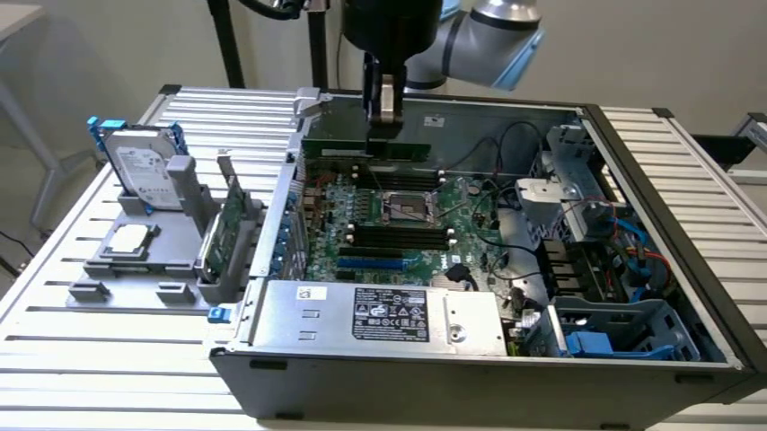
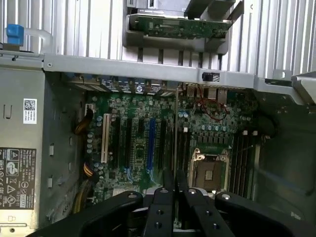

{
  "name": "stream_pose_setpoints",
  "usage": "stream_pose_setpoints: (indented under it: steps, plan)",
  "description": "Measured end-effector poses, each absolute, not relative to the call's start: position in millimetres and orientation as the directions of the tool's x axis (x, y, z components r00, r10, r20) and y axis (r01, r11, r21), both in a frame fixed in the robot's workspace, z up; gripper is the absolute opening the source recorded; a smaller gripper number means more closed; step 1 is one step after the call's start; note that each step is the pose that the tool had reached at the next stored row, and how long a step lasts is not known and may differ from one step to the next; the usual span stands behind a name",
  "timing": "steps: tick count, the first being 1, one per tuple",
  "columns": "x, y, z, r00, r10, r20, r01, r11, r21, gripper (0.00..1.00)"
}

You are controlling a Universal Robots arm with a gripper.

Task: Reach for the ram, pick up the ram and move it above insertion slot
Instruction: 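Pick up the ram and move it above insertion slot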

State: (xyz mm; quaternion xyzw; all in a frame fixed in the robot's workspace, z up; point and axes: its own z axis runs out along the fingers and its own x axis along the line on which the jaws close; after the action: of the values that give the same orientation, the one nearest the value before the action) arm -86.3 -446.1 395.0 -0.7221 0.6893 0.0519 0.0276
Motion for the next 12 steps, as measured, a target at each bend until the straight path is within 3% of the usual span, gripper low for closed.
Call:
stream_pose_setpoints:
  steps: [12]
  plan:
    - [-53.2, -419.4, 394.8, 0.044, -0.993, -0.113, -0.998, -0.048, 0.032, 0.13]
